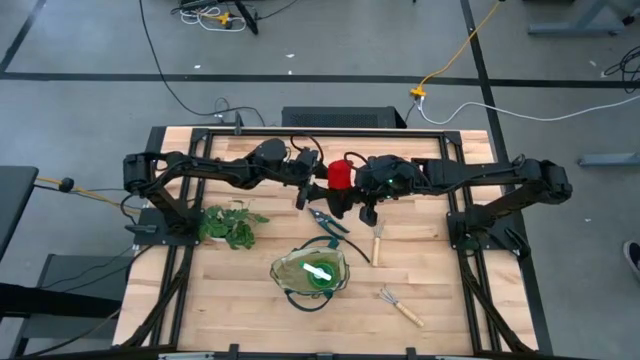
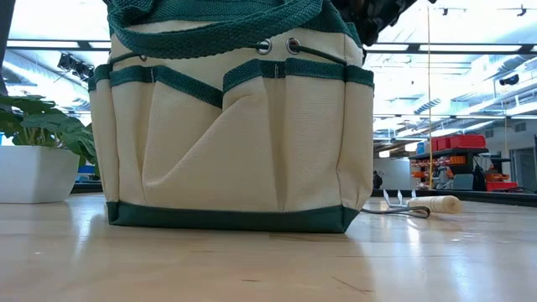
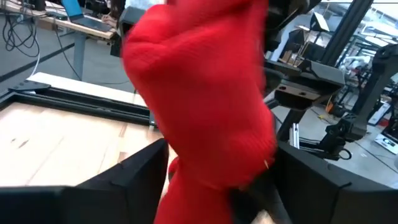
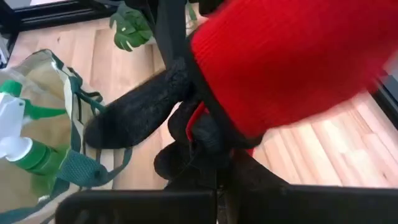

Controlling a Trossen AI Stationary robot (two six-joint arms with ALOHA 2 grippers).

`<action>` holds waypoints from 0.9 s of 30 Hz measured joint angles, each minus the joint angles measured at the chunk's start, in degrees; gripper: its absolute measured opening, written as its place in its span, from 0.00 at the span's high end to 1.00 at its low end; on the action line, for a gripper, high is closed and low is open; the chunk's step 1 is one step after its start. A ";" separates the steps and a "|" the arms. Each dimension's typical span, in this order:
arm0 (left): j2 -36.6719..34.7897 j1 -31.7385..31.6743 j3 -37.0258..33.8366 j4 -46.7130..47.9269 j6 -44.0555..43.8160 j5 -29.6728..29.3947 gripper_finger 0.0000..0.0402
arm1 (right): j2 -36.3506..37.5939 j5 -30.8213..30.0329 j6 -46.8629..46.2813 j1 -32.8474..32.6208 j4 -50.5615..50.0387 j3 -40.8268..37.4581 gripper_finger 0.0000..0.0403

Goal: Pick & Place Garden tools in Gardening bag
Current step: Put the red and black gloves into the gardening bag

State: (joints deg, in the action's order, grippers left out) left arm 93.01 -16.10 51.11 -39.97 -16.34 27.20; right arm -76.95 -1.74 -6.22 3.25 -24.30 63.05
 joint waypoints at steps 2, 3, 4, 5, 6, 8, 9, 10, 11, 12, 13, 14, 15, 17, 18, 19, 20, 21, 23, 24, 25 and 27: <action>0.00 0.10 0.00 -0.54 -0.91 -0.16 0.27 | 0.00 -0.11 0.00 -0.25 0.89 0.00 1.00; 0.00 0.31 0.00 -0.94 -1.08 -0.27 0.26 | 0.00 -0.06 0.02 -0.27 1.19 0.00 1.00; 0.00 0.56 0.00 -1.21 -1.06 -0.50 0.25 | 0.00 -0.01 0.00 -0.27 1.27 0.00 1.00; 0.00 0.91 0.00 -1.32 -0.97 -1.12 0.25 | -0.10 0.08 0.02 -0.27 1.39 0.00 1.00; 0.00 1.28 0.00 -1.65 -0.72 -2.00 0.24 | -0.35 0.11 0.02 -0.28 1.92 0.00 1.00; 0.00 2.09 0.00 -2.41 -0.55 -4.21 0.24 | -0.59 0.19 -0.04 -0.33 2.67 0.00 1.00; 0.00 2.48 0.00 -2.62 -0.49 -5.35 0.24 | -0.66 0.28 -0.24 -0.36 2.97 0.00 1.00; 0.00 2.84 0.00 -2.79 0.05 -6.39 0.24 | -0.92 0.49 -0.28 -0.36 3.84 0.00 1.00; 0.00 3.14 0.01 -2.94 0.58 -7.22 0.24 | -1.16 1.03 -0.28 -0.36 4.42 0.00 1.00; 0.00 3.46 0.01 -3.05 0.95 -7.96 0.24 | -1.31 1.48 -0.33 -0.33 4.27 0.00 1.00; 0.00 3.73 0.00 -3.10 1.14 -8.58 0.24 | -1.52 1.56 -0.34 -0.34 4.42 0.00 1.00; 0.00 3.91 0.00 -3.15 1.10 -8.99 0.24 | -1.78 1.66 -0.35 -0.36 5.17 0.00 1.00; 0.00 4.15 0.00 -3.26 0.99 -9.37 0.24 | -1.90 1.84 -0.35 -0.36 5.37 0.00 1.00; 0.00 4.45 0.00 -2.92 1.16 -9.75 0.25 | -2.10 2.05 -0.31 -0.36 5.32 0.00 1.00; 0.00 4.50 0.00 -2.89 1.16 -9.77 0.25 | -2.30 2.09 -0.23 -0.36 5.75 0.00 1.00; 0.00 4.52 0.01 -2.94 1.16 -9.78 0.26 | -2.39 2.34 -0.24 -0.36 5.83 0.00 1.00; 0.00 4.58 0.02 -2.94 1.17 -9.79 0.28 | -2.45 2.56 -0.28 -0.36 5.73 0.00 1.00; 0.00 4.69 0.02 -2.90 1.27 -9.84 0.30 | -2.45 2.67 -0.33 -0.36 5.73 0.00 1.00; 0.00 4.75 0.02 -2.99 1.82 -10.02 0.37 | -2.45 2.72 -0.32 -0.36 5.76 0.00 1.00; 0.00 4.76 0.02 -2.96 1.99 -10.08 0.41 | -2.45 2.78 -0.38 -0.36 5.71 0.00 0.99; 0.00 4.76 0.02 -2.93 1.99 -10.08 0.46 | -2.45 3.00 -0.39 -0.33 5.70 0.00 0.99; 0.00 4.76 0.02 -2.93 2.01 -10.03 0.57 | -2.45 3.87 -0.39 -0.33 5.75 0.00 0.99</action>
State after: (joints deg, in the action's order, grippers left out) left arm 93.01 -11.33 51.13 -42.89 -14.33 17.17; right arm -79.40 2.13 -6.61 2.92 -18.55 63.05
